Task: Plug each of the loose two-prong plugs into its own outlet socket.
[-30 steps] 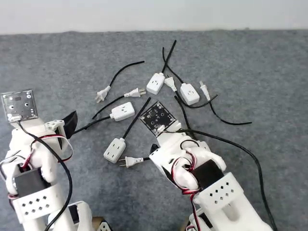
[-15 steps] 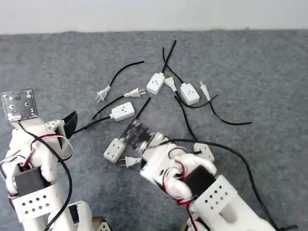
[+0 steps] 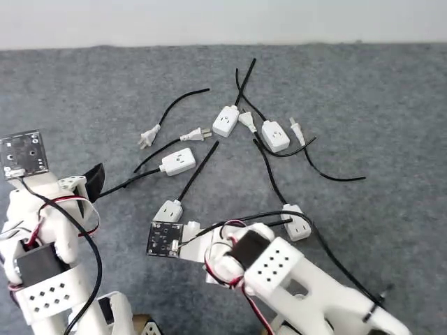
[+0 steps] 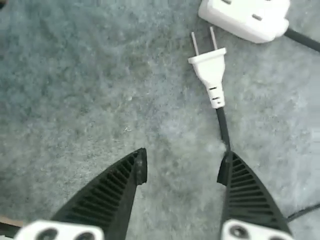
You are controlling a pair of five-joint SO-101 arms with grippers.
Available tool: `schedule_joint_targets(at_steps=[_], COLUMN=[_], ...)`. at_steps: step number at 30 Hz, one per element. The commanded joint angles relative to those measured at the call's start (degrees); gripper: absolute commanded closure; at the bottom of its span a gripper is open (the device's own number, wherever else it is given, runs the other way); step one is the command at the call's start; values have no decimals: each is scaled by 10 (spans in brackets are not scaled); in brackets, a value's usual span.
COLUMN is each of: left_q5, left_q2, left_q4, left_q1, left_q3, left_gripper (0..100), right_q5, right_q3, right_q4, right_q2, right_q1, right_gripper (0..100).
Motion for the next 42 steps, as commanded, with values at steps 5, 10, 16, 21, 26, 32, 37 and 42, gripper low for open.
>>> schedule_joint_targets(at_steps=[5,10,16,21,26,32,37,42], left_q5=[-5,-5,-5,-5,-14,-18,-18,-18], left_q2=[3,3,3,3,3,0,0,0], left_q4=[-24,-22,-22,-22,-22,-21,-21,-21], left_q1=[-5,-5,-5,-5,-5,-6,-6,-6], left_q3=[-2,-2,-2,-2,-2,-2,-2,-2], left_gripper=[649,649,649,649,649,649,649,649], right_q5=[12,35,55,71,116,161,181,180], right_q3=[-38,-38,-67,-98,-98,-98,-97,-89], right_q4=[-47,-49,-47,-44,-44,-49,-64,-88], right_q2=[35,39,40,40,40,41,41,75], right_q1=[-6,-4,-1,-1,-1,25,51,55], right_gripper=[753,753,753,753,753,753,753,753])
